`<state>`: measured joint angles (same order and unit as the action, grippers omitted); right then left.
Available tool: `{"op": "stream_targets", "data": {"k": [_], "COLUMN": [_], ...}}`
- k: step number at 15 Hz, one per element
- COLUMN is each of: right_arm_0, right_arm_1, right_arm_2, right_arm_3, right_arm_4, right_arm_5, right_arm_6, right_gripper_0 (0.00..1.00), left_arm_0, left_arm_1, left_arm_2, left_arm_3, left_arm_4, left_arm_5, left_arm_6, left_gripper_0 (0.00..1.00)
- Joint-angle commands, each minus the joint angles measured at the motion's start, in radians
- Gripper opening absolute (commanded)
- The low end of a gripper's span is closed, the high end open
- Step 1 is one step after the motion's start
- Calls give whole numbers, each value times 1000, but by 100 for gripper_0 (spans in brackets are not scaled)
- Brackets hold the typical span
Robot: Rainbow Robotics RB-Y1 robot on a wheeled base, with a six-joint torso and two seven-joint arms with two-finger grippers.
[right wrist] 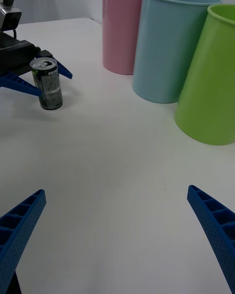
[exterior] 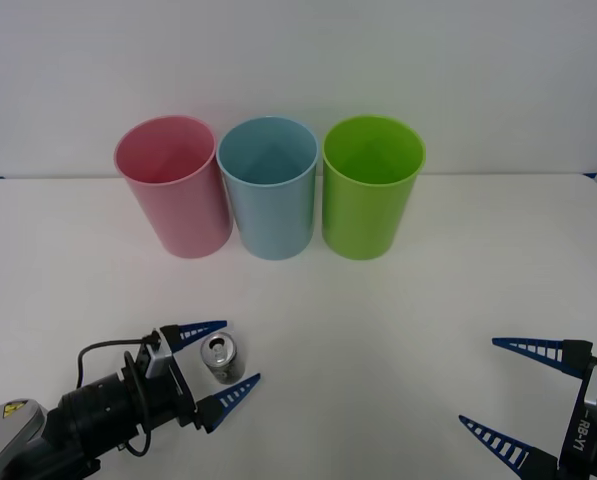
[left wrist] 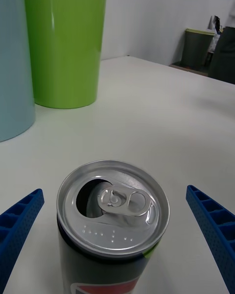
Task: Put cans in the blue bin and PET bottles in the pink bin and trash in the green bin.
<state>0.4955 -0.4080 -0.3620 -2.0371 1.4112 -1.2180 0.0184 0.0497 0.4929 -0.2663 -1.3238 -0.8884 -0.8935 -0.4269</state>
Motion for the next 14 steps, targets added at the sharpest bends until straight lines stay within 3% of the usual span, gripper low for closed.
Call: {"op": "stream_targets", "data": {"k": [1, 2, 4, 5, 7, 14], "right_arm_0": [0, 0, 0, 0, 0, 0], "right_arm_1": [0, 0, 0, 0, 0, 0], "right_arm_2": [0, 0, 0, 0, 0, 0], "right_arm_3": [0, 0, 0, 0, 0, 0], "right_arm_4": [0, 0, 0, 0, 0, 0], "right_arm_5": [0, 0, 0, 0, 0, 0], "right_arm_6": [0, 0, 0, 0, 0, 0], "right_gripper_0": [100, 100, 100, 100, 100, 100], "left_arm_0": [-5, -5, -5, -5, -5, 6], "left_arm_1": [0, 0, 0, -4, -11, -28], "left_arm_2": [1, 1, -1, -1, 1, -1], "left_arm_3": [1, 0, 5, 5, 5, 5], "left_arm_4": [-17, -21, -27, -29, -38, -23], "left_arm_5": [11, 11, 13, 13, 11, 11], "left_arm_6": [-9, -10, -12, -10, -10, -23], "left_gripper_0": [74, 51, 15, 7, 1, 2]}}
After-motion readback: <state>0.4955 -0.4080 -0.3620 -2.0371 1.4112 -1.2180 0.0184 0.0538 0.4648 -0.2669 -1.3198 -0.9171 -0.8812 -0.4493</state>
